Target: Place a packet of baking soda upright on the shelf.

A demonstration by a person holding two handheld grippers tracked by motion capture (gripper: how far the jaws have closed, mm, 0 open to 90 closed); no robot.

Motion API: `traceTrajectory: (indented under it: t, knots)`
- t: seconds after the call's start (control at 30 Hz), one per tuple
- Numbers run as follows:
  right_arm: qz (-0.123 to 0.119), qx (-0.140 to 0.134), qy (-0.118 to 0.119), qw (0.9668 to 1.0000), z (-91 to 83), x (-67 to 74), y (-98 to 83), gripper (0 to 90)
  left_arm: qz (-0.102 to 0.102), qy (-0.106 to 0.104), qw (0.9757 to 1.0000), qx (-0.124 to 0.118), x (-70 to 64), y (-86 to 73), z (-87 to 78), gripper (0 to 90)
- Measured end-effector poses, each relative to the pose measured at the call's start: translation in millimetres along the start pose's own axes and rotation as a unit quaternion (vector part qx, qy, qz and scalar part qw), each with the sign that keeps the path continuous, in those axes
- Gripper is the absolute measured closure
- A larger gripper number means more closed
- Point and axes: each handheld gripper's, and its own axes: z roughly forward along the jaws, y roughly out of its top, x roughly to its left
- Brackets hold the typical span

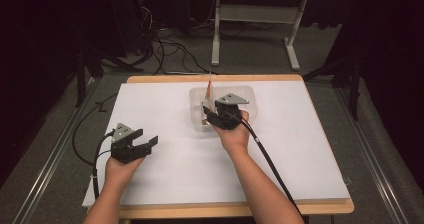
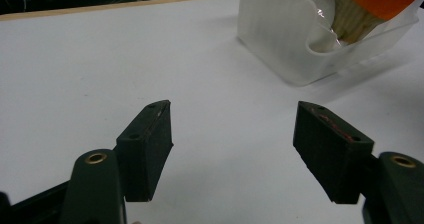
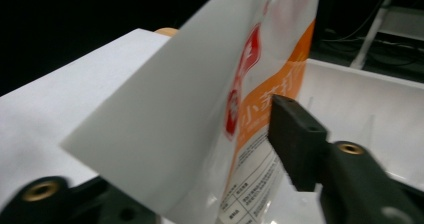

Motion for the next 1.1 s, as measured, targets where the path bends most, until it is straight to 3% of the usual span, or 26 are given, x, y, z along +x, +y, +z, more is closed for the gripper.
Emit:
traceTrajectory:
  t: [0.03, 0.07, 0.2, 0.37, 0.47, 0.5, 0.53, 0.6, 0.63, 0.77, 0.8, 0.83, 0.87, 0.9, 0.93, 0.97, 1.0, 1.03, 1.07, 1.1]
  knots:
    - [0.0, 0.0, 0.0, 1.0, 0.0, 0.0, 0.0, 49.7, 0.0, 0.0, 1.0, 0.0, 0.0, 0.0, 0.0, 32.3]
    - [-0.004, -0.001, -0.007, 1.0, -2.9, 0.2, 1.2, 42.0, 0.001, -0.001, 1.0, 0.001, 0.1, 0.0, 0.0, 32.3]
    - [-0.014, 0.002, -0.014, 0.9998, -14.7, 0.4, 1.9, 33.5, 0.004, -0.002, 1.0, 0.003, 0.0, -0.3, 0.2, 32.2]
    - [-0.021, 0.006, -0.01, 0.9997, -29.9, -1.5, -3.2, 31.0, 0.005, -0.001, 1.0, 0.007, 1.0, -0.5, 1.3, 32.1]
    - [-0.022, 0.005, -0.009, 0.9997, -53.3, -10.4, -12.5, 30.1, 0.005, -0.002, 0.9999, 0.011, 0.8, -0.6, 2.1, 32.0]
    - [-0.022, 0.005, -0.009, 0.9997, -53.3, -10.4, -12.5, 30.1, 0.005, -0.002, 0.9999, 0.011, 0.8, -0.6, 2.1, 31.8]
    - [-0.021, 0.008, -0.011, 0.9997, -66.3, -16.3, -17.2, 29.8, 0.005, -0.002, 0.9999, 0.013, 0.7, -0.7, 2.3, 31.7]
    - [-0.019, 0.01, -0.01, 0.9997, -72.9, -19.5, -20.2, 29.5, 0.008, -0.001, 0.9998, 0.016, -0.1, -1.0, 2.3, 31.6]
    - [-0.021, 0.011, -0.012, 0.9996, -86.1, -27.8, -26.9, 28.3, 0.008, -0.001, 0.9998, 0.017, -0.5, -1.1, 2.5, 31.5]
    - [-0.022, 0.016, -0.022, 0.9994, -108.5, -42.8, -40.7, 27.8, 0.01, -0.006, 0.9995, 0.028, -0.9, -2.0, 5.5, 30.4]
    - [-0.022, 0.014, -0.034, 0.9991, -125.8, -54.4, -52.0, 27.8, 0.012, -0.006, 0.9994, 0.033, -1.4, -2.6, 6.6, 28.9]
    - [-0.022, 0.014, -0.034, 0.9991, -125.8, -54.4, -52.0, 27.8, 0.015, -0.004, 0.9992, 0.036, -2.1, -3.1, 7.3, 28.9]
    - [-0.02, 0.017, -0.053, 0.9983, -143.8, -68.3, -64.3, 27.8, 0.02, -0.001, 0.9991, 0.038, -3.0, -3.2, 7.6, 28.4]
    - [-0.02, 0.017, -0.053, 0.9983, -143.8, -68.3, -64.3, 27.8, 0.02, -0.001, 0.9991, 0.038, -3.0, -3.2, 7.6, 28.4]
    - [-0.016, 0.02, -0.074, 0.9969, -161.9, -82.1, -77.3, 27.8, 0.02, -0.001, 0.9991, 0.037, -3.9, -3.3, 8.3, 28.1]
    - [-0.016, 0.02, -0.074, 0.9969, -161.9, -82.1, -77.3, 27.8, 0.02, -0.001, 0.9991, 0.037, -3.9, -3.3, 8.3, 28.1]
    - [-0.006, 0.019, -0.092, 0.9956, -178.8, -94.0, -89.1, 28.9, 0.021, 0.0, 0.9991, 0.038, -4.1, -3.4, 8.7, 28.0]
    - [-0.006, 0.019, -0.092, 0.9956, -178.8, -94.0, -89.1, 28.9, 0.023, -0.001, 0.9989, 0.04, -4.3, -3.4, 8.9, 28.0]
    - [0.017, 0.018, -0.108, 0.9939, -199.3, -107.1, -106.8, 29.7, 0.024, -0.003, 0.9988, 0.041, -5.2, -3.6, 9.0, 27.7]
    - [0.017, 0.018, -0.108, 0.9939, -199.3, -107.1, -106.8, 29.7, 0.024, -0.003, 0.9988, 0.041, -5.2, -3.6, 9.0, 27.4]
